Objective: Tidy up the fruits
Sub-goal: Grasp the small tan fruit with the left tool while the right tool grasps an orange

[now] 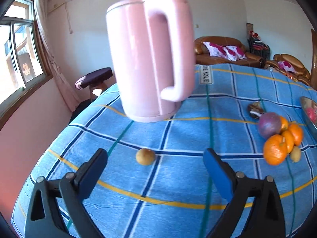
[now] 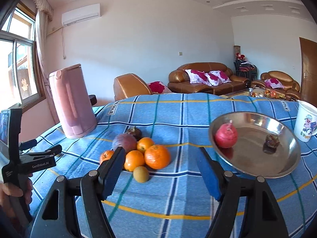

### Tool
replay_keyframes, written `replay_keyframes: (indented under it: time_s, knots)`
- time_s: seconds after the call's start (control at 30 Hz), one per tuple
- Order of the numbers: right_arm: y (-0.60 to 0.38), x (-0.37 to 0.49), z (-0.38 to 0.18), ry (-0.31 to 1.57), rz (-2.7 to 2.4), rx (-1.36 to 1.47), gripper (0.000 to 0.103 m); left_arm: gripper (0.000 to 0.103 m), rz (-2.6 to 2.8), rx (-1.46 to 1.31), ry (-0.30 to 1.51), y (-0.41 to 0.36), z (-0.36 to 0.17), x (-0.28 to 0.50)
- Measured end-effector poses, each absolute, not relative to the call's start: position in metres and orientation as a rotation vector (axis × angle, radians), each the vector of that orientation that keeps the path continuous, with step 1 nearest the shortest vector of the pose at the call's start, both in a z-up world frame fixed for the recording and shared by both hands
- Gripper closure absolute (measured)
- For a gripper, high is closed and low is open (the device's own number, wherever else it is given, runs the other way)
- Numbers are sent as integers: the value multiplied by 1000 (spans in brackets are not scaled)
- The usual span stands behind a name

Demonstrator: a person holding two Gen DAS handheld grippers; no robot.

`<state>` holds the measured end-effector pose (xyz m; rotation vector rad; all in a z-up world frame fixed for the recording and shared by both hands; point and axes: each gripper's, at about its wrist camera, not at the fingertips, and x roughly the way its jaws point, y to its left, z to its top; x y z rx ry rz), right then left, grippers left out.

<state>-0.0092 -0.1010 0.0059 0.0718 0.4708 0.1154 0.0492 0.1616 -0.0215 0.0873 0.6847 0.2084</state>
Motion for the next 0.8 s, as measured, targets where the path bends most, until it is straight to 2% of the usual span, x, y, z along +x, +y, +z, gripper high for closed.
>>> replay_keyframes:
  time_s: [0.07,0.2,0.37,0.6,0.67,0.73,0.8]
  knots:
    - [-87,-5,5,478,139,58,29,20,208,58,729,176,-28,59]
    - [-68,-1,4,478,169,41,29,24,207,43,781,192,-39,76]
    - [-58,1,1,503,189,36,29,42,158,27,832,195,-46,90]
    - [-61,7,-2,540,193,64,29,52,95,-59,898,208,-58,101]
    - [-60,9,-3,550,202,63,29,64,98,-99,887,215,-56,99]
    - [-56,12,-3,553,213,53,29,72,83,-140,878,221,-56,97]
    - [-49,17,-2,554,231,30,29,73,71,-168,873,225,-56,95]
